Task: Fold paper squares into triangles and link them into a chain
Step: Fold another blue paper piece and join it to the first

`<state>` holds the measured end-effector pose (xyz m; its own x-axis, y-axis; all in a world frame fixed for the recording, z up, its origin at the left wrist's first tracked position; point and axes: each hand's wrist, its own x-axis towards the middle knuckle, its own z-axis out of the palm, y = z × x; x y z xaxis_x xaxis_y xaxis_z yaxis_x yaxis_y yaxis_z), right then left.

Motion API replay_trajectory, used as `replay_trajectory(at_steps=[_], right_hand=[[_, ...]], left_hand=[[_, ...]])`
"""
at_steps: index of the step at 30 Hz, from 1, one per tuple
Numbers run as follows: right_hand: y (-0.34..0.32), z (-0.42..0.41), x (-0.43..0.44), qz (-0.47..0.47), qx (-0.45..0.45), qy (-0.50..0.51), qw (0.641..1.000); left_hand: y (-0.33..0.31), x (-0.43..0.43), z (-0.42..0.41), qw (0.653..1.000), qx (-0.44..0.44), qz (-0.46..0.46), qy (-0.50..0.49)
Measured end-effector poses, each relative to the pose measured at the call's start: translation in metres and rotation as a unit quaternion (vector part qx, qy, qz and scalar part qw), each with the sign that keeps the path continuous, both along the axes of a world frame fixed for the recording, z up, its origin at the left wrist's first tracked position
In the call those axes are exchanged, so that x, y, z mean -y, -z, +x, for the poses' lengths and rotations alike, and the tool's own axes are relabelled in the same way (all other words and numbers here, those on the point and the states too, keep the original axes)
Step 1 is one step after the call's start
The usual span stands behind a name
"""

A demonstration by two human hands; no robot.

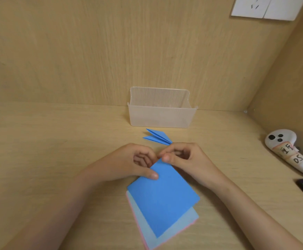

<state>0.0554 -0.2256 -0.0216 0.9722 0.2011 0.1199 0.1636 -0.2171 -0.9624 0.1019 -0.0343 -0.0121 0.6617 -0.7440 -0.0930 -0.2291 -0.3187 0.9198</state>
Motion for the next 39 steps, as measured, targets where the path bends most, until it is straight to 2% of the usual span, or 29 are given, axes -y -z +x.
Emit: replay_trajectory(at_steps=[7,9,12,16,19,23,25,29,34,39], right_hand=[[-0.009,0.001,0.007,0.052,-0.022,0.008,0.998],[-0.007,0.003,0.009,0.056,-0.03,0.022,0.998],[-0.004,0.004,0.008,0.042,-0.031,0.045,0.998],[-0.004,0.003,0.006,-0.043,0.068,0.077,0.994],[-0.01,-0.001,0.01,-0.115,0.153,0.018,0.981],[-0.015,-0.007,0.008,-0.253,0.178,-0.055,0.949],[-0.012,-0.007,0.006,-0.279,0.186,-0.054,0.941],[-0.01,-0.005,0.006,-0.217,0.216,0.006,0.952],[-0.009,-0.002,0.005,-0.106,0.152,0.08,0.979],[-0.011,0.0,0.005,-0.007,0.085,0.118,0.989]], left_hand=[[-0.003,-0.001,0.004,0.981,-0.058,-0.131,-0.129],[-0.002,0.0,0.004,0.978,-0.061,-0.131,-0.149],[0.001,-0.002,0.005,0.984,-0.077,-0.101,-0.124],[0.002,-0.003,0.006,0.984,-0.07,-0.101,-0.126],[0.001,-0.004,0.007,0.977,-0.073,-0.127,-0.155],[-0.003,-0.005,0.007,0.97,-0.07,-0.146,-0.182],[-0.004,-0.004,0.006,0.969,-0.07,-0.15,-0.185],[-0.004,-0.001,0.003,0.968,-0.072,-0.147,-0.191],[-0.007,0.005,-0.002,0.972,-0.08,-0.143,-0.167],[-0.01,0.006,-0.007,0.979,-0.066,-0.13,-0.142]])
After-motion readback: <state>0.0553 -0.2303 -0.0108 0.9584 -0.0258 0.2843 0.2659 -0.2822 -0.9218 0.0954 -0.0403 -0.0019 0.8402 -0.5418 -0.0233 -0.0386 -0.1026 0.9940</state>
